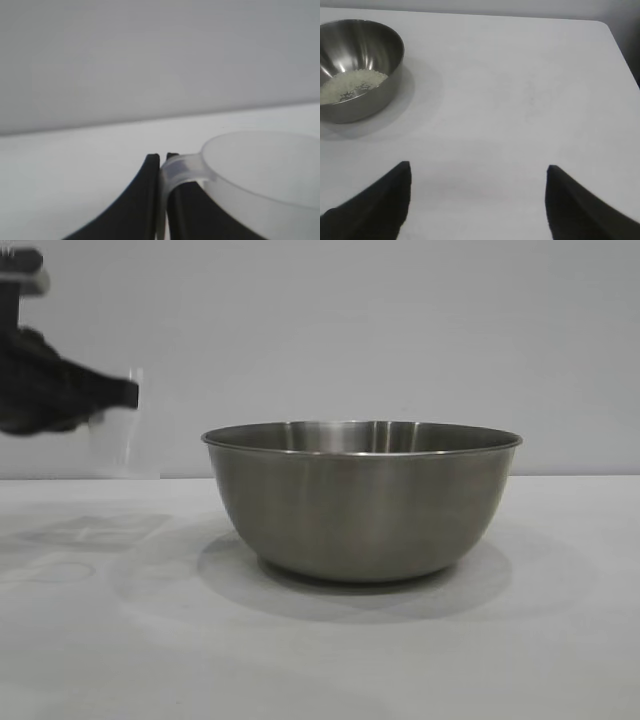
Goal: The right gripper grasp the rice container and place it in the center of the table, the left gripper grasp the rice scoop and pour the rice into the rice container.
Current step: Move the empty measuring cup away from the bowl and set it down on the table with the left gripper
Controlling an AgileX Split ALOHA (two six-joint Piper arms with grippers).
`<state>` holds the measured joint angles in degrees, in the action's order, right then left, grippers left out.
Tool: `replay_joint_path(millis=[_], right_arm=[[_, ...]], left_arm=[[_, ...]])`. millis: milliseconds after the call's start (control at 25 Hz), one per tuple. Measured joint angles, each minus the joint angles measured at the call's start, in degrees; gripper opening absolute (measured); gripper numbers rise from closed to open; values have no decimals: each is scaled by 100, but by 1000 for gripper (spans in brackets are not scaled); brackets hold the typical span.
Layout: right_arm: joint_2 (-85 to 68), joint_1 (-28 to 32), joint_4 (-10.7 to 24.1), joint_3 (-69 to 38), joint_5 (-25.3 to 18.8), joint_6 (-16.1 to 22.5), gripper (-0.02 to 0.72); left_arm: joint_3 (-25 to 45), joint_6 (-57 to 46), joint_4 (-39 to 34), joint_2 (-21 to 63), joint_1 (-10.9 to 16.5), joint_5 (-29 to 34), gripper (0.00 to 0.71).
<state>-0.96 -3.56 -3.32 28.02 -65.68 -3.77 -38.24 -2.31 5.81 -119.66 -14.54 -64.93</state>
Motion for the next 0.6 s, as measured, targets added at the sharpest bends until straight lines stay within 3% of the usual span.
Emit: replay_joint_path(millis=[600], right_arm=[[0,0,0,0,0,0,477]], left_arm=[[626,-203,-352,-92,0,-21,0]])
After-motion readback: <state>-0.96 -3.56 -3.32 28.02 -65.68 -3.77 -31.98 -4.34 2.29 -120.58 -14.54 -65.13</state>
